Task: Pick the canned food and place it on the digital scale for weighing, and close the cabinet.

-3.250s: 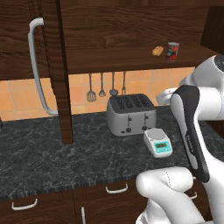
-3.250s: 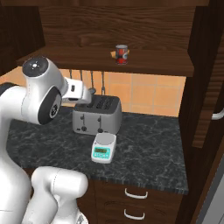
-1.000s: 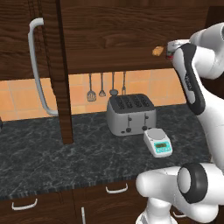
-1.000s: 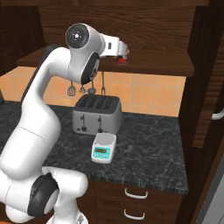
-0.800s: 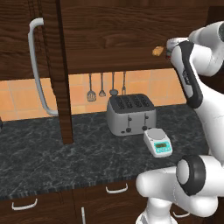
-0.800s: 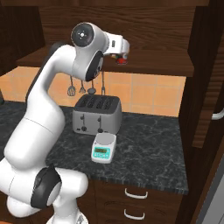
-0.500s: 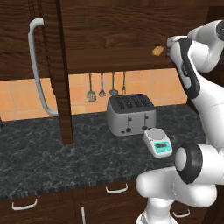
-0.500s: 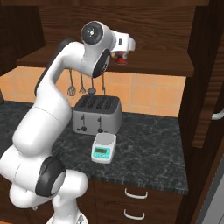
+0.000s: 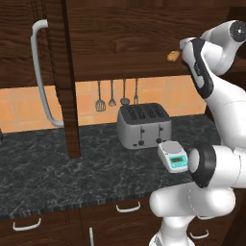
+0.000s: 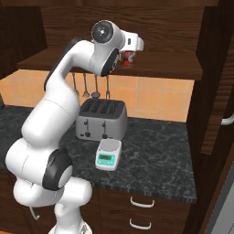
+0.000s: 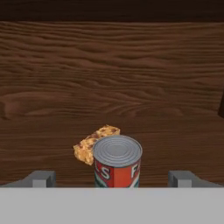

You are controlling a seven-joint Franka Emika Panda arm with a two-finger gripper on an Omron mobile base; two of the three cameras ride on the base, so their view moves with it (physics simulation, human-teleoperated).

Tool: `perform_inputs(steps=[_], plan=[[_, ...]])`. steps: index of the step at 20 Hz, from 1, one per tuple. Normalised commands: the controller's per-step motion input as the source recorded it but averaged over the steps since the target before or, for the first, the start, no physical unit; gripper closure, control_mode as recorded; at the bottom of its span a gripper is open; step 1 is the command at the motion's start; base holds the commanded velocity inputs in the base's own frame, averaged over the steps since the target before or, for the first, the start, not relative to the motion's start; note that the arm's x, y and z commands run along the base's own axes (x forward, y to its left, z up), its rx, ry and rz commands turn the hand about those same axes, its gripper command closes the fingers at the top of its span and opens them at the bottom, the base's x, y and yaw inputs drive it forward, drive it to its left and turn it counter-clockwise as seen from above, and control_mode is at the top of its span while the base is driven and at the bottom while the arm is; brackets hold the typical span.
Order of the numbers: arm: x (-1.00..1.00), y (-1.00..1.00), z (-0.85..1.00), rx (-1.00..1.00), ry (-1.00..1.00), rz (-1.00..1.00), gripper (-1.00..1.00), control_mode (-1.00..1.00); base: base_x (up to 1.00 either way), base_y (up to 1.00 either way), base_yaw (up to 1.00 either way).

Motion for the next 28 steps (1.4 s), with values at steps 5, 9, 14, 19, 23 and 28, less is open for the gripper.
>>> perform_inputs(steps=[5,9,14,19,23,28], plan=[[0.24,-0.02,-0.2,0.0,0.0,0.0,-1.0,-1.0,0.0,0.0,0.0],[0.19,-0.07,-0.23,0.0,0.0,0.0,-1.0,-1.0,0.0,0.0,0.0],[0.22,0.0,-0.22,0.0,0.0,0.0,-1.0,-1.0,0.0,0.0,0.0],[0.2,-0.09,-0.09,0.0,0.01,0.0,-1.0,-1.0,0.0,0.0,0.0],[0.25,0.0,-0.15,0.0,0.0,0.0,-1.0,-1.0,0.0,0.0,0.0],[0.32,-0.04,-0.02,0.0,0.0,0.01,1.0,-1.0,0.0,0.0,0.0]])
